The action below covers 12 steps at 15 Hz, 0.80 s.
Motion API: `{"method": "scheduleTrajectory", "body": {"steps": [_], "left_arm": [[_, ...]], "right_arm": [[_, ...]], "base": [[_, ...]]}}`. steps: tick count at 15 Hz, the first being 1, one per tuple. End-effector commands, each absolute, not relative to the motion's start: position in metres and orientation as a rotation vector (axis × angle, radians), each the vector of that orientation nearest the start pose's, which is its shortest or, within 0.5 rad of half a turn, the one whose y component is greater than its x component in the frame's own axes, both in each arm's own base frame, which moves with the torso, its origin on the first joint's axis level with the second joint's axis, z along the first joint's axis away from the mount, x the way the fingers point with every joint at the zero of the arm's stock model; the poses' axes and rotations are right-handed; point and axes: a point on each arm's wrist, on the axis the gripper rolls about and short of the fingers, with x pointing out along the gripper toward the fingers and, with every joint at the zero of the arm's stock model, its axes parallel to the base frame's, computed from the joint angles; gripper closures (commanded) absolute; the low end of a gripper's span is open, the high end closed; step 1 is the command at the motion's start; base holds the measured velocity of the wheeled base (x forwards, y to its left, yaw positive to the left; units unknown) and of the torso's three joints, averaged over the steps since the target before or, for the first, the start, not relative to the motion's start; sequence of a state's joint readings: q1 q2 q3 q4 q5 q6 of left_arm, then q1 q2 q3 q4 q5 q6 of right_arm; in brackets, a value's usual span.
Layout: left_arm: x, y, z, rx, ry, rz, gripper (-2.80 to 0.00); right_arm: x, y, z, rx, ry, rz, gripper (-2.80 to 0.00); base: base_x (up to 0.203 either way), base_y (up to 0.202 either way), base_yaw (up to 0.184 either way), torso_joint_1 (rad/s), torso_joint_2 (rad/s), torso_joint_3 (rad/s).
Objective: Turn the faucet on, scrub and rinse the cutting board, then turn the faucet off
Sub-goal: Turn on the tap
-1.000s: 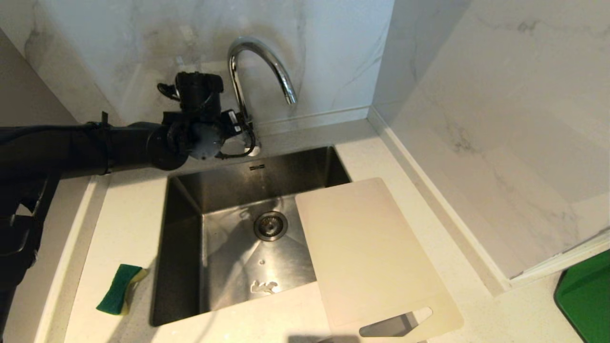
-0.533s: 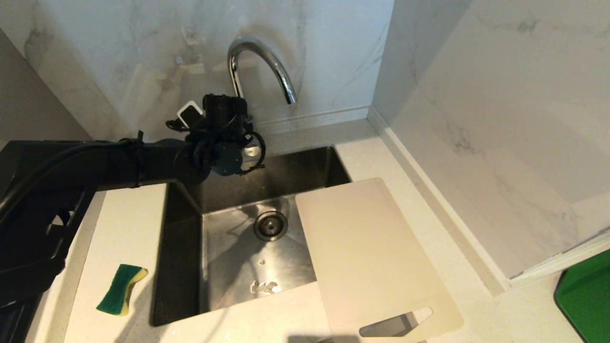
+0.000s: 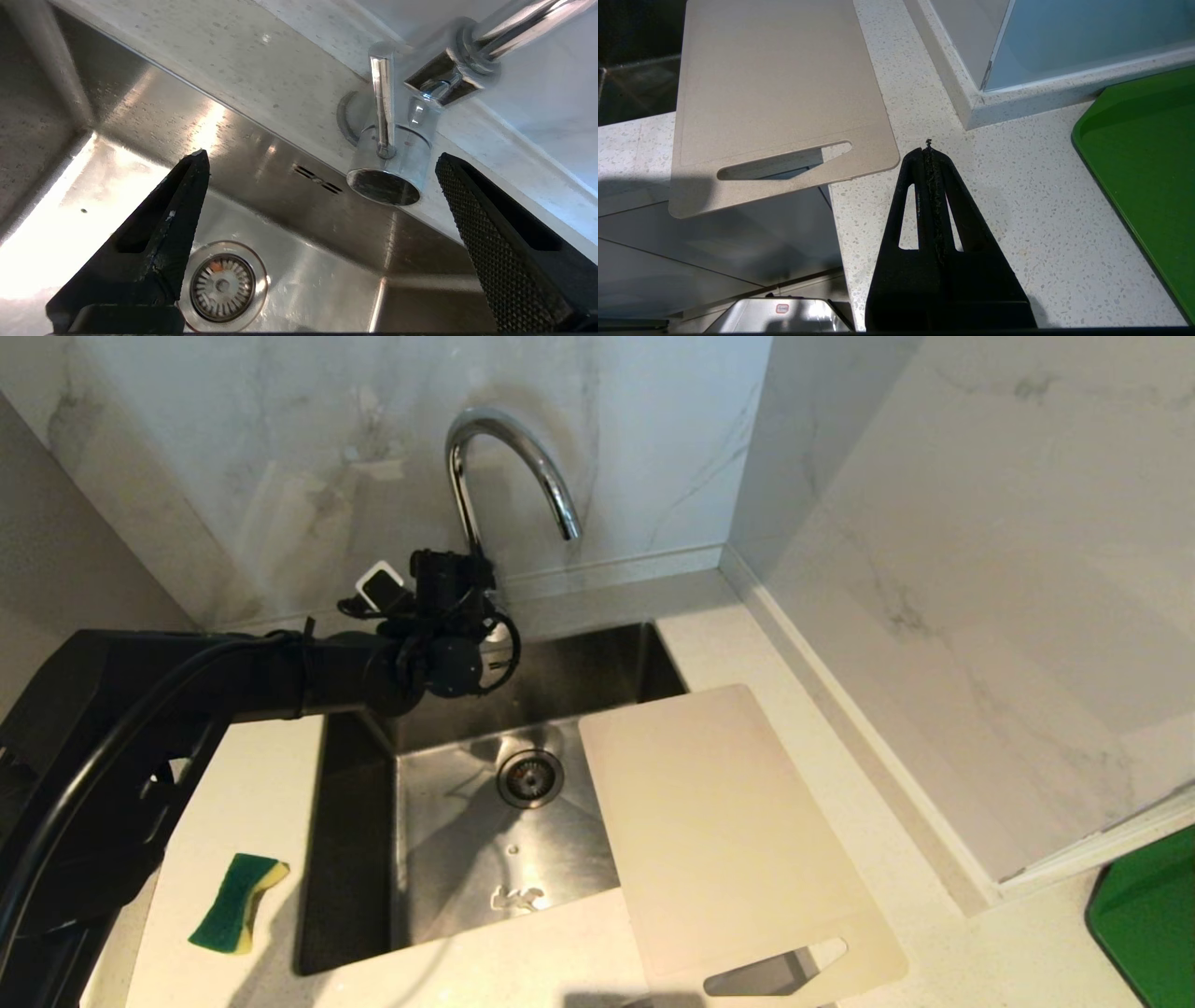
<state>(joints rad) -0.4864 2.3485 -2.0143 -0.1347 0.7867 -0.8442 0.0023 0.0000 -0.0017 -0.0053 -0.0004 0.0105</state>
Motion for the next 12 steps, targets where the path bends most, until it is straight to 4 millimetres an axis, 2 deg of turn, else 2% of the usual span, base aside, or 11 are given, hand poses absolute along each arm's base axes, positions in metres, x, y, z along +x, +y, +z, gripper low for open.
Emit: {"method": "scheduleTrajectory", "body": {"steps": [1,7,12], "left_arm": [[0.449,-0.214,0.202,-0.697,0.026,0.371,-2.80],[0.458,-0.217,0.198,-0.613,-0.052,0.371,-2.80],[0.463,-0.216,0.188,-0.597,-0.047,0.371,-2.80]], "right_arm": [[-0.023,0.000,0.077,0.011,-0.008,0.002,0.00],[-0.023,0.000,0.077,0.011,-0.008,0.003,0.00],[-0.023,0.000,0.077,0.011,-0.008,0.001,0.00]], "base": [[0.000,0.000,0.000,0.000,0.00,0.000],[0.000,0.000,0.000,0.000,0.00,0.000],[0.000,0.000,0.000,0.000,0.00,0.000]]}}
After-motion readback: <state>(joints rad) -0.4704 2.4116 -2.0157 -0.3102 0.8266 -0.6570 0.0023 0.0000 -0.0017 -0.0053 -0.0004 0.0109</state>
